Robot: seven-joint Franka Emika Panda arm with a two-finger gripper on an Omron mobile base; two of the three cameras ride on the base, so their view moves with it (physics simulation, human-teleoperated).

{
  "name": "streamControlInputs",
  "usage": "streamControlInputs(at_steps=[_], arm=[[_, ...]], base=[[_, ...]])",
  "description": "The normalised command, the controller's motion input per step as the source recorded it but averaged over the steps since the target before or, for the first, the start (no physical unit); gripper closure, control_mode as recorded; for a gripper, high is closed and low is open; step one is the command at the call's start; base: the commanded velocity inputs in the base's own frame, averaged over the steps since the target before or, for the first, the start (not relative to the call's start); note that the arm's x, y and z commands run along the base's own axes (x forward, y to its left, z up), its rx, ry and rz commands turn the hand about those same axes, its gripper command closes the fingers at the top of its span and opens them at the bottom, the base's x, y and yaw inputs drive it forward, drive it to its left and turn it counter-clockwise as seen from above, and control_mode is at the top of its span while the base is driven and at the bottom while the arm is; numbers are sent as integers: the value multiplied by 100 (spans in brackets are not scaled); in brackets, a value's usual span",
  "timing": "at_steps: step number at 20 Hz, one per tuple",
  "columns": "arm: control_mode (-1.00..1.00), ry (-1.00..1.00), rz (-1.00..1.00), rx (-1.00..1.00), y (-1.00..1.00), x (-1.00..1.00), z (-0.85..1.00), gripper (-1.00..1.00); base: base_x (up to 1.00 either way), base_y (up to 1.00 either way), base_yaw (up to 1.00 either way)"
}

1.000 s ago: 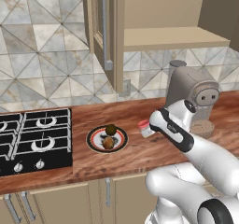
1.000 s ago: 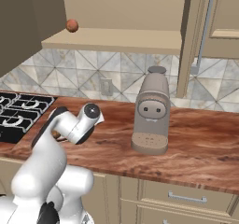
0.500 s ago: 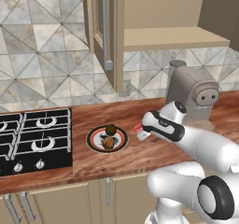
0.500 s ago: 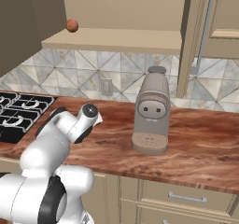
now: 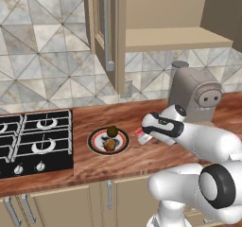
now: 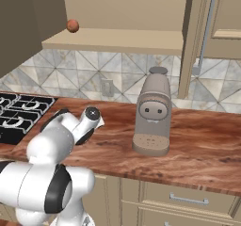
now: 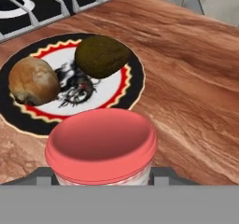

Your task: Pick the avocado and bread from the counter and place them on the plate. Then pick the jam from the cabinet and place it next to the plate. Lastly close the cabinet door.

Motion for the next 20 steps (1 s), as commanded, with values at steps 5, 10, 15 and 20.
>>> streamControlInputs(at_steps=[5, 10, 15, 20], arm=[[-100, -2, 0, 0, 9, 6, 0, 100], [-100, -13, 0, 0, 0, 2, 0, 100], [-100, -7, 0, 1, 3, 1, -6, 100], [-100, -1, 0, 1, 13, 8, -17, 100]], base=[[0, 0, 0], [0, 0, 0], [0, 0, 0], [0, 0, 0]])
